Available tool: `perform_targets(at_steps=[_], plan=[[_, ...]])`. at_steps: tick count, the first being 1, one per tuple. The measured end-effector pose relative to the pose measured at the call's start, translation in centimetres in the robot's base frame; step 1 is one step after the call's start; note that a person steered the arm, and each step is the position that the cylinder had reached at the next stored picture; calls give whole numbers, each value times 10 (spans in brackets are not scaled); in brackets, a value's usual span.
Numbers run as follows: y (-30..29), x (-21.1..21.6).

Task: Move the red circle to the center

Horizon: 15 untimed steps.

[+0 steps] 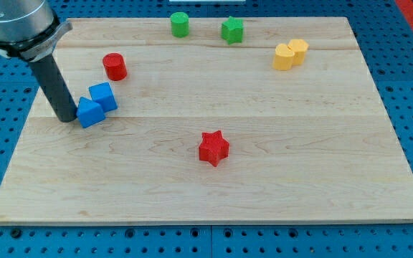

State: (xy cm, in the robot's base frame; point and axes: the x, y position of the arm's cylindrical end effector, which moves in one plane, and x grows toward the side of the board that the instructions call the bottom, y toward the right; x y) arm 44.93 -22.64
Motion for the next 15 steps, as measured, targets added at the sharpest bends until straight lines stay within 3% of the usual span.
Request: perform_targets(at_steps=[2, 3, 4, 5, 6, 8, 9, 10, 11, 12, 13, 15], plan=[[-4, 45], [38, 41], [116, 31], [172, -5], [189, -64], [93, -143], [82, -167], [21, -165], [37, -147], [103, -128], [122, -104], [110, -120]])
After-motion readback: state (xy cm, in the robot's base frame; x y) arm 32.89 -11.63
